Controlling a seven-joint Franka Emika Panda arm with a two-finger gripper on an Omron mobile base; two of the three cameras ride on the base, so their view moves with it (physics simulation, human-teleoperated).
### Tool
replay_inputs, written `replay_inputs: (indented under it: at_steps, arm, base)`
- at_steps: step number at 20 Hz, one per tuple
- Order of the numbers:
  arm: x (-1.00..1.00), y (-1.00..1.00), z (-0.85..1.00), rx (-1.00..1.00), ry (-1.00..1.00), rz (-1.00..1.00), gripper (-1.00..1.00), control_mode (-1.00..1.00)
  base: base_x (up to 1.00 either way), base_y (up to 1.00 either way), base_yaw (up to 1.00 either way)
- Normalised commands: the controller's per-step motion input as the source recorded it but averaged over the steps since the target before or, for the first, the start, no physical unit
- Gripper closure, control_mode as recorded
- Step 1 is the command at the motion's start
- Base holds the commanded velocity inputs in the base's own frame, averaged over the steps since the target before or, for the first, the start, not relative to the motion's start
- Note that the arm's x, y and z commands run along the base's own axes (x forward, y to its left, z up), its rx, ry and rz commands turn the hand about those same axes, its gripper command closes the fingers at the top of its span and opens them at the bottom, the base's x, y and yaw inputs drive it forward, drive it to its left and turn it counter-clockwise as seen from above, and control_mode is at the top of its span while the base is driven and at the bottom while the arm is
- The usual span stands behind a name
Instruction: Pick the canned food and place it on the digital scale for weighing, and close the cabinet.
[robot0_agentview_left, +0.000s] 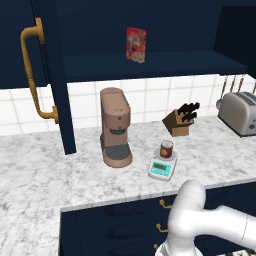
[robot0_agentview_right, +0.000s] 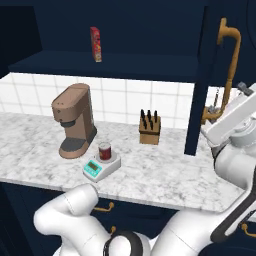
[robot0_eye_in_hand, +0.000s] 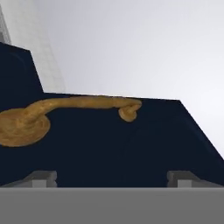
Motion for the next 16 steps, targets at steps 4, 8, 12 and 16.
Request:
replay_inputs:
  at_steps: [4,8,12,16]
  arm:
    - [-0.24,1.00,0.14,-0.35,-0.37,-0.03,-1.00,-1.00]
    - [-0.13,1.00,-0.01,-0.34,-0.10,-0.18,-1.00,-1.00]
    - [0.01,1.00,-0.31,-0.29,0.02,-0.39,-1.00,-1.00]
    - [0.18,1.00,-0.40,-0.19,0.06,-0.54,-1.00,-1.00]
  base:
    - [0.00,0.00,0.00]
    - [0.00,0.00,0.00]
    - [0.00,0.00,0.00]
    - [0.00,0.00,0.00]
